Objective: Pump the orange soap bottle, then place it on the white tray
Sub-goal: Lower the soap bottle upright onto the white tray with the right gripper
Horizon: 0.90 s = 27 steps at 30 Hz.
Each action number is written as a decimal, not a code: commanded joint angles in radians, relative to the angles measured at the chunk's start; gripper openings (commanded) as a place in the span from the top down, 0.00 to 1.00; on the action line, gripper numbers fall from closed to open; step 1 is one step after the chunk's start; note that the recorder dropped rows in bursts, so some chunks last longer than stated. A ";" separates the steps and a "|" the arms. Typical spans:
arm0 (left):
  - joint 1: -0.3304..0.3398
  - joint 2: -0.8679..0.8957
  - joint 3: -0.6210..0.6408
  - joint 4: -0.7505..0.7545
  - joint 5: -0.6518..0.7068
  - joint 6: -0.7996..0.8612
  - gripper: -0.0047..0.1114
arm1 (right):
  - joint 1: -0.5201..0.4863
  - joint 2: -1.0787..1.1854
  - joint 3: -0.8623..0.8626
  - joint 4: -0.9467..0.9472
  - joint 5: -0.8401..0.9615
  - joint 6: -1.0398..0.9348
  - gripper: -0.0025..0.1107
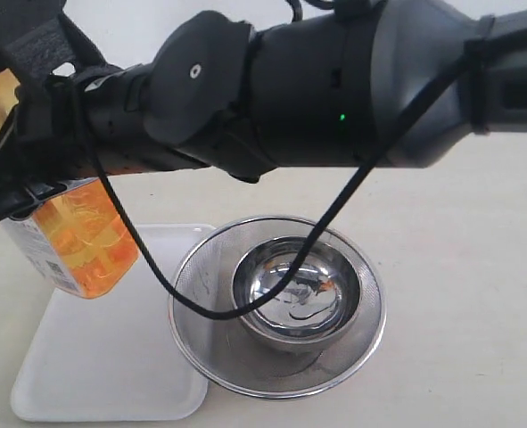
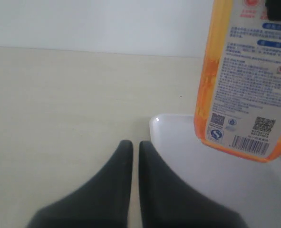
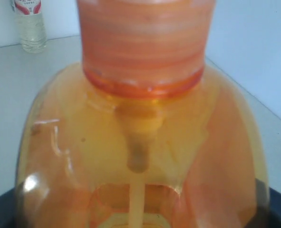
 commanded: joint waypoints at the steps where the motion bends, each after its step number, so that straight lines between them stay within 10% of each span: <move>1: -0.001 -0.002 0.004 0.002 -0.009 -0.009 0.92 | 0.002 0.026 -0.012 -0.010 -0.081 -0.017 0.98; 27: -0.001 -0.002 0.004 0.002 -0.011 -0.009 0.92 | 0.090 0.082 0.138 -0.111 -0.581 0.235 0.98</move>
